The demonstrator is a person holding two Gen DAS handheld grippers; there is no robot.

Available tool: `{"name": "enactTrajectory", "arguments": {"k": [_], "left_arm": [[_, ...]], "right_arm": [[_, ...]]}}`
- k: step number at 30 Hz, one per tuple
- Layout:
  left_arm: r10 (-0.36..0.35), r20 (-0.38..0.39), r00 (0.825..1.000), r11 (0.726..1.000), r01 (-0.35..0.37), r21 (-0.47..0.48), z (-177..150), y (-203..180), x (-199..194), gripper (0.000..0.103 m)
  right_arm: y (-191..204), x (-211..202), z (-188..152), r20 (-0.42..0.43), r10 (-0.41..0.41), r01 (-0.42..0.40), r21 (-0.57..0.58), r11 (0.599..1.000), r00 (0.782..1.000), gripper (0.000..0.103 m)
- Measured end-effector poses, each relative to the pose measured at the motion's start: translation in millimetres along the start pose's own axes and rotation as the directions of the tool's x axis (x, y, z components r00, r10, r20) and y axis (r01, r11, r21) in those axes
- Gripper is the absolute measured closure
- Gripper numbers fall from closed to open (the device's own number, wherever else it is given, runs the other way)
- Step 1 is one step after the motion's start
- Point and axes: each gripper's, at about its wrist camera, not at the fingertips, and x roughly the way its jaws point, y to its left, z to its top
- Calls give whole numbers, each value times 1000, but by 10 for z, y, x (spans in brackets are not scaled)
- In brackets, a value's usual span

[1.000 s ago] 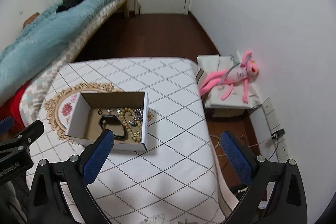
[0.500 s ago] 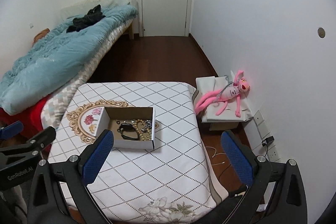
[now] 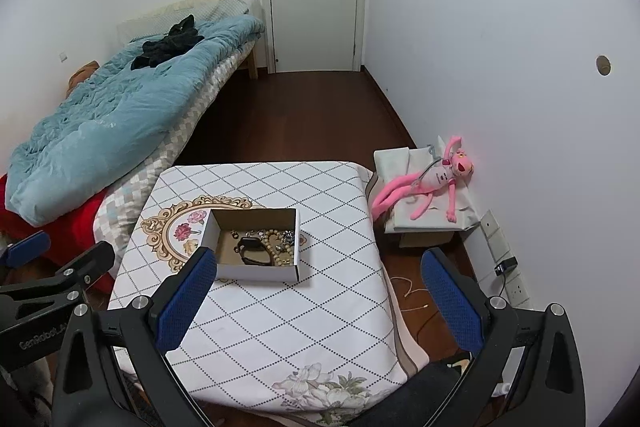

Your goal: Organize jewelry

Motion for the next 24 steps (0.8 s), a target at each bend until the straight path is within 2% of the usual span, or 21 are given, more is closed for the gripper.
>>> {"name": "enactTrajectory", "arguments": {"k": [5,13,24], "left_arm": [[-10,-35,999,1000,10,1,64,-13,132,0],[17,-83,996,1000,-17,-1,178,-16,451,0],[56,-150,987,998,-57,1,230,80,874,0]], "right_arm": [[-19,121,65,-25,-15,15,2,1000,1000,0],[19,485,177,-54,-42,42,-2,999,998,0],[94,1119,169,-160,-41,38,-20,999,986,0]]}}
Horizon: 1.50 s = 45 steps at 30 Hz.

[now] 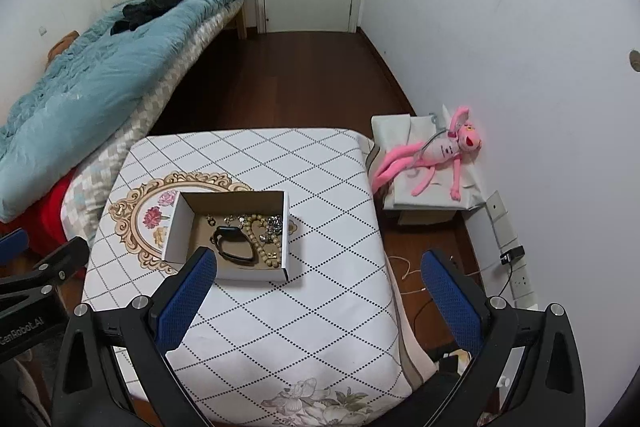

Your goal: Organize jewelry

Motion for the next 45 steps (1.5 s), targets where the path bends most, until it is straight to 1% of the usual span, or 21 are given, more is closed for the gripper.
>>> {"name": "enactTrajectory", "arguments": {"k": [10,16,23,36,45], "left_arm": [[-6,-47,999,1000,6,12,-18,-26,231,0],[-23,-46,999,999,24,25,-17,-62,245,0],[-24,-36,999,999,25,29,-16,-68,227,0],[-7,-38,999,1000,8,20,-30,-53,233,0],[-1,-25,1000,1000,2,24,-43,-70,216,0]], "right_arm": [[44,235,-6,-51,-8,7,-14,1000,999,0],[39,249,3,-57,-15,14,-21,1000,998,0],[38,245,4,-57,-15,14,-22,1000,998,0],[33,239,-34,-59,-6,5,-19,1000,998,0],[37,234,-38,-60,-6,5,-21,1000,998,0]]}}
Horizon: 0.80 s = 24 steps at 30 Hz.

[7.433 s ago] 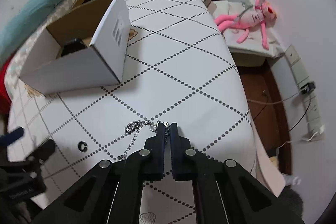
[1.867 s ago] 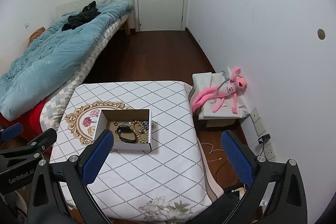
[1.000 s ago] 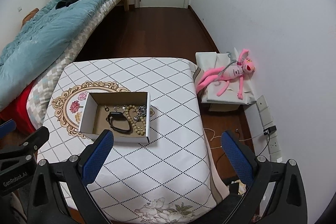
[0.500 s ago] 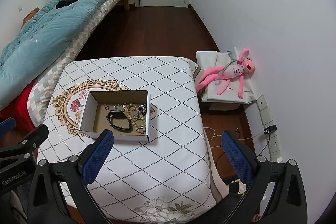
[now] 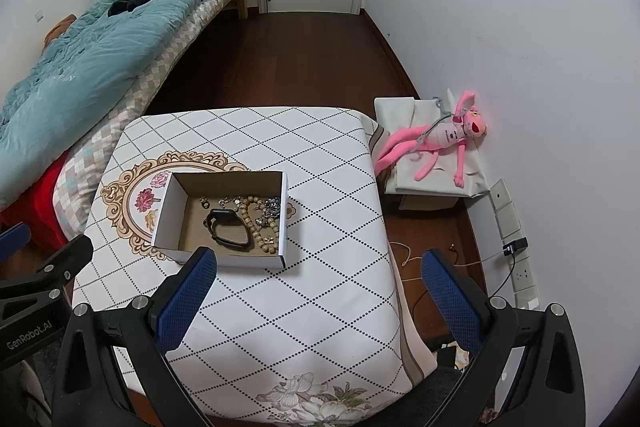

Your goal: Organize jewelry

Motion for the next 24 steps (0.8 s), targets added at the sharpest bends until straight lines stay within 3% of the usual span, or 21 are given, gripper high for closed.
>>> {"name": "enactTrajectory", "arguments": {"k": [24], "left_arm": [[-3,26,1000,1000,3,6,25,-26,-59,0]], "right_arm": [[-11,-74,24,6,10,-10,-1,1000,1000,0]]}}
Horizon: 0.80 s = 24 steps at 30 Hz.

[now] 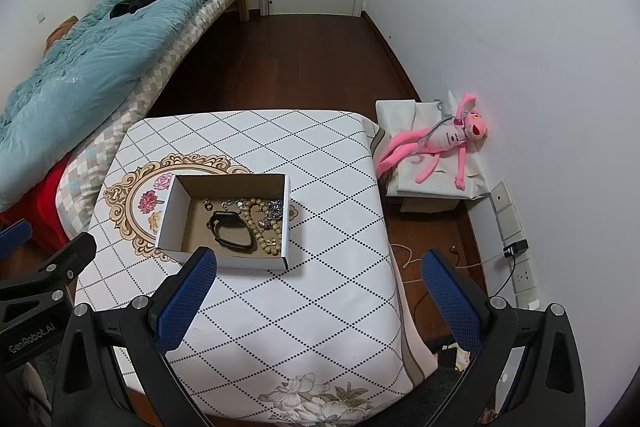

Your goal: Organize jewelry

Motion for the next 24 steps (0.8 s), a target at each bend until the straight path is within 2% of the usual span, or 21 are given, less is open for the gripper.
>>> {"name": "enactTrajectory", "arguments": {"k": [24], "left_arm": [[0,-2,1000,1000,0,-5,-5,-24,-2,0]], "right_arm": [[2,-13,8,0,1,-1,-1,1000,1000,0]]}}
